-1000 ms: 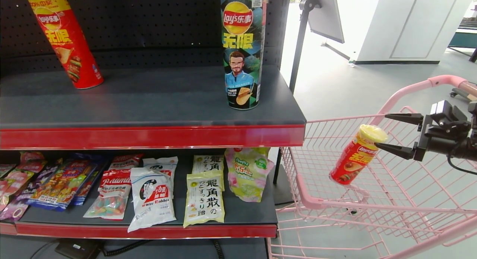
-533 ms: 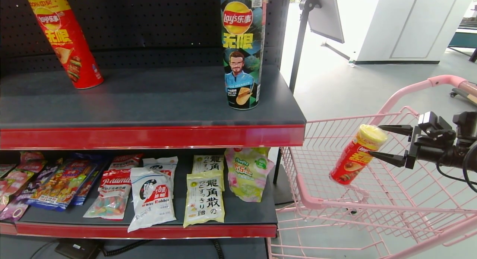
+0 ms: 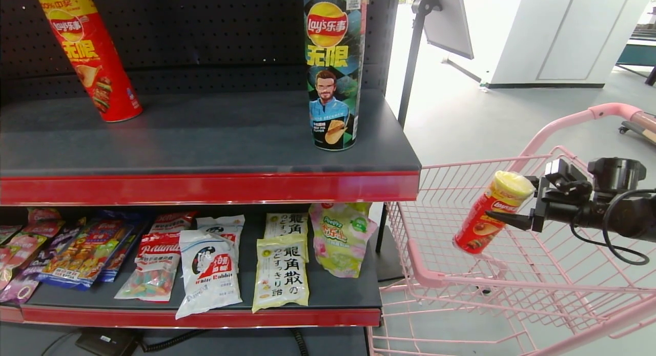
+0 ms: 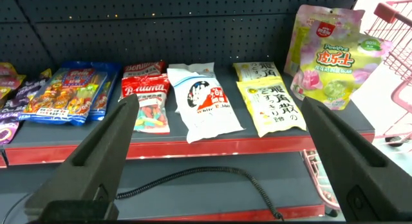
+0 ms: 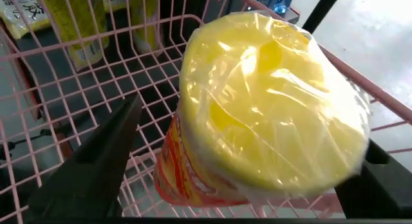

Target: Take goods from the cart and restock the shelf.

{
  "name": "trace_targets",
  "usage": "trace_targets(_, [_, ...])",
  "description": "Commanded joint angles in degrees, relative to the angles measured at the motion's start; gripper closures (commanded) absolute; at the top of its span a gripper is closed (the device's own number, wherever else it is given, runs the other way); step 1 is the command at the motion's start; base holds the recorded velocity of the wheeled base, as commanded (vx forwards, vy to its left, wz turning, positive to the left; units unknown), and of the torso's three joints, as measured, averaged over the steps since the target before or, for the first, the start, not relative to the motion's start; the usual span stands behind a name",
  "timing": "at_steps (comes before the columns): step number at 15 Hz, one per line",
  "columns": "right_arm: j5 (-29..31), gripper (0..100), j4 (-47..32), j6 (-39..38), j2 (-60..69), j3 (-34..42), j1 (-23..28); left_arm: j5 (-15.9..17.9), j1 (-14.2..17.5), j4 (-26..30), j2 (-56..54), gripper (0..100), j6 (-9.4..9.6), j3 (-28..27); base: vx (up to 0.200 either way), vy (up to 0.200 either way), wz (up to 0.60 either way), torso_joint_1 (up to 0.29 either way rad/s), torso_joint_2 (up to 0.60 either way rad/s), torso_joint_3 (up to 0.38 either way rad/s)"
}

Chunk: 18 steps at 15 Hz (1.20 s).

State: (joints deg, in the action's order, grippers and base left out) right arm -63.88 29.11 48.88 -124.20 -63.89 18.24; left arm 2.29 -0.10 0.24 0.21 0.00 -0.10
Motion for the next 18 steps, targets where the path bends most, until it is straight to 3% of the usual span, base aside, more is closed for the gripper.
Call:
trace_targets(1, [0.0,0,0.0,0.0,-4.0,-2.6,-0.9,0.0,0.0,0.0,0.1,0,0.0,0.0,0.0,0.0,0.0,0.0,0.0,0.0])
trace_targets(5, [0.0,0,-0.4,-0.3,-6.1,-3.6,-0.7,0.0,0.0,0.0,0.1,0,0.0,0.0,0.0,0.0,0.0,0.0,0.0,0.0])
trace_targets(6, [-0.4,100,-0.4,-0.5,-6.0,-4.0,-0.7,0.0,0.0,0.0,0.1,0,0.0,0.0,0.0,0.0,0.0,0.0,0.0,0.0])
trace_targets(13, [-0.4,100,-0.5,-1.1,-1.0,-2.8,-6.6,0.0,0.0,-0.1,0.1,0,0.0,0.0,0.0,0.0,0.0,0.0,0.0,0.0])
trace_targets(18, [1.6,100,-0.6,-10.7,14.8,7.1,-9.1,0.0,0.0,0.0,0.1,0,0.0,0.0,0.0,0.0,0.0,0.0,0.0,0.0])
